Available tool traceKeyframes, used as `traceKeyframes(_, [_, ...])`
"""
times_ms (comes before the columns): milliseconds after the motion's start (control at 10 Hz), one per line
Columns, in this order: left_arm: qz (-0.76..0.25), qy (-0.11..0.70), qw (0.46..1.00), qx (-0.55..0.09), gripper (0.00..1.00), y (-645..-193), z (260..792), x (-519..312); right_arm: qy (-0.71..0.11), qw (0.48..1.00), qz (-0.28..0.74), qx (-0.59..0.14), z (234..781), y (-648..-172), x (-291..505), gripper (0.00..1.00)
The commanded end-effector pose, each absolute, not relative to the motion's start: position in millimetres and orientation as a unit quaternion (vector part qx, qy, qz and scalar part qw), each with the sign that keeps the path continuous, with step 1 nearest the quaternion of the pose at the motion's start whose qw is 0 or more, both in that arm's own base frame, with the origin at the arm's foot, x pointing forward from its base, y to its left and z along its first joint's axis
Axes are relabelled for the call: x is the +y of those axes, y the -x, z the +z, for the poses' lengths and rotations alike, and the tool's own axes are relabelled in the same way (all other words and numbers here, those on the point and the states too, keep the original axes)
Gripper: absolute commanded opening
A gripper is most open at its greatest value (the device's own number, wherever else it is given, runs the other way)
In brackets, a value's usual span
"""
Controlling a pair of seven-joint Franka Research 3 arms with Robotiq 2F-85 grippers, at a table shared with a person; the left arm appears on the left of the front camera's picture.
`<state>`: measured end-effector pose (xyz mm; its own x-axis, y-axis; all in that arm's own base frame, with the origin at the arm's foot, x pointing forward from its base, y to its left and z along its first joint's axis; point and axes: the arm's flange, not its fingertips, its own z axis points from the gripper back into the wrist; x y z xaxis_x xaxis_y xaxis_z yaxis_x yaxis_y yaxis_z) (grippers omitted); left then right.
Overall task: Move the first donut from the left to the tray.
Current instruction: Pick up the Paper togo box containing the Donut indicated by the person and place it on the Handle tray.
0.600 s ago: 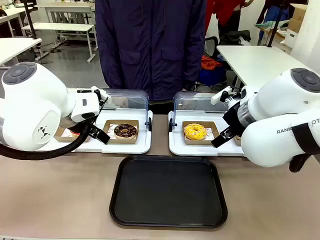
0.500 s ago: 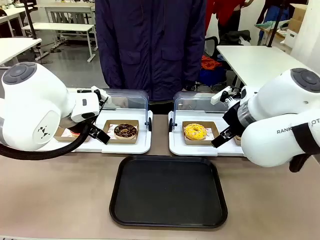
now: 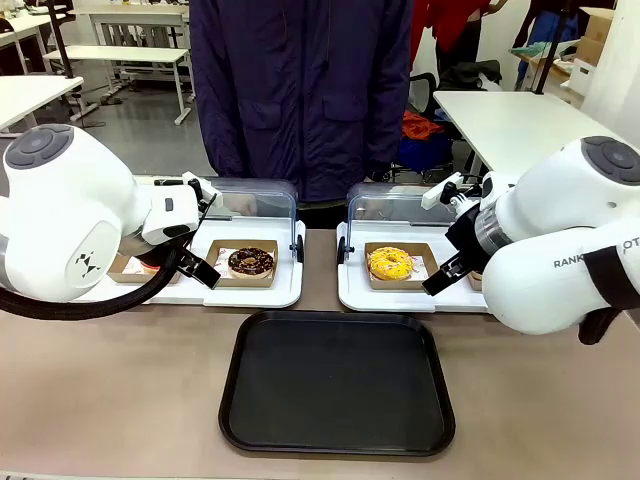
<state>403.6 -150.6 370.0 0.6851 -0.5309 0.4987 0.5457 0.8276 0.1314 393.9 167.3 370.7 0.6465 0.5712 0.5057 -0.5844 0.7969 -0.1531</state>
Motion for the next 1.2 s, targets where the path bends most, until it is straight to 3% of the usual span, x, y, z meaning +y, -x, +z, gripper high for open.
traceKeyframes(0, [-0.293, 0.014, 0.918, -0.267, 1.0, -403.5, 370.1, -150.6, -0.012, 0.907, 0.318, -0.275, 370.8, -394.0, 167.2, 1.0])
traceKeyframes(400, [-0.293, 0.014, 0.918, -0.267, 1.0, -403.6, 370.0, -150.6, -0.012, 0.907, 0.318, -0.275, 370.7, -393.9, 167.3, 1.0])
traceKeyframes(800, [-0.33, 0.086, 0.904, -0.258, 1.0, -409.9, 459.9, -86.1, -0.086, 0.897, 0.319, -0.295, 477.1, -396.9, 125.9, 1.0])
traceKeyframes(1100, [-0.427, 0.165, 0.849, -0.262, 1.0, -401.3, 515.7, -17.2, -0.148, 0.863, 0.382, -0.295, 521.4, -376.7, 13.4, 1.0])
